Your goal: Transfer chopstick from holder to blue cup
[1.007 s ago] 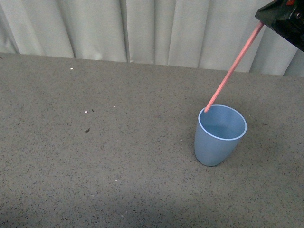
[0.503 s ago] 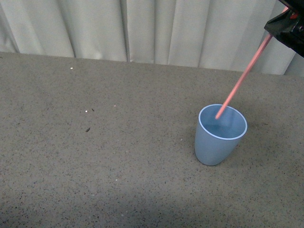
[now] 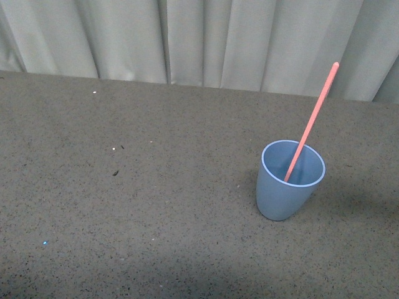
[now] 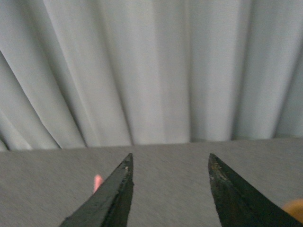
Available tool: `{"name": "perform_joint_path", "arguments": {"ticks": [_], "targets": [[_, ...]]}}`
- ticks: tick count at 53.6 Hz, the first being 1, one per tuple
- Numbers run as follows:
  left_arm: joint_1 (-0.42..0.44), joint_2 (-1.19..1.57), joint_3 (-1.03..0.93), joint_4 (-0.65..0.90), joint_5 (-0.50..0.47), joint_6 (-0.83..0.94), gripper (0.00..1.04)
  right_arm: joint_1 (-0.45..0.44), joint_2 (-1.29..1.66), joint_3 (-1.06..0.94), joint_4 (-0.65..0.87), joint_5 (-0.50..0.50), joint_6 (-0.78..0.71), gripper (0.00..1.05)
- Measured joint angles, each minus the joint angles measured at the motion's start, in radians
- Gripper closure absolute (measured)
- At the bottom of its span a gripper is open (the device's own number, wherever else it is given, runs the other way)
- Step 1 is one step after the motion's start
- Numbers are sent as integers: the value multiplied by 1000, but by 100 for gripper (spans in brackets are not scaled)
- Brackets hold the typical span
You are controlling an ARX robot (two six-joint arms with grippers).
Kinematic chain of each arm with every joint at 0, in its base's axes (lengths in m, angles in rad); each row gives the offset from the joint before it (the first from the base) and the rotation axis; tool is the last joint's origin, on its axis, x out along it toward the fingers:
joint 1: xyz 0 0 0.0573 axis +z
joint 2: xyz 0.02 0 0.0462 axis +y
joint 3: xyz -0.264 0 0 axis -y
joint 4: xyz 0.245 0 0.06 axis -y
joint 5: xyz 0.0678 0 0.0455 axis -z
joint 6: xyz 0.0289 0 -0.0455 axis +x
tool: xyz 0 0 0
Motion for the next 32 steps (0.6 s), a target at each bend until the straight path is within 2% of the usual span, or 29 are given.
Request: {"name": "perform_joint_path", "arguments": {"ticks": [3,8,10,14,28,32], "targets": [[0,0,0,0,1,0,7,-71,-265,-134,-172,-87,-51,81],[0,0,0,0,0,0,7,-101,-767,-254,-581,-95,-78,104],[0,0,0,0,0,0,7,-101,-924,-270,-676,-100,-87,104],[0,-1,1,0,0,0,7,-101,-1030,-270,-695,-100,-90,104],[0,0,1,0,0,0,7,-101,-1046,-270,-700,-100,-94,103],[0,0,1,0,0,0,7,-101,-1046,-270,-700,-100,-94,92]]}}
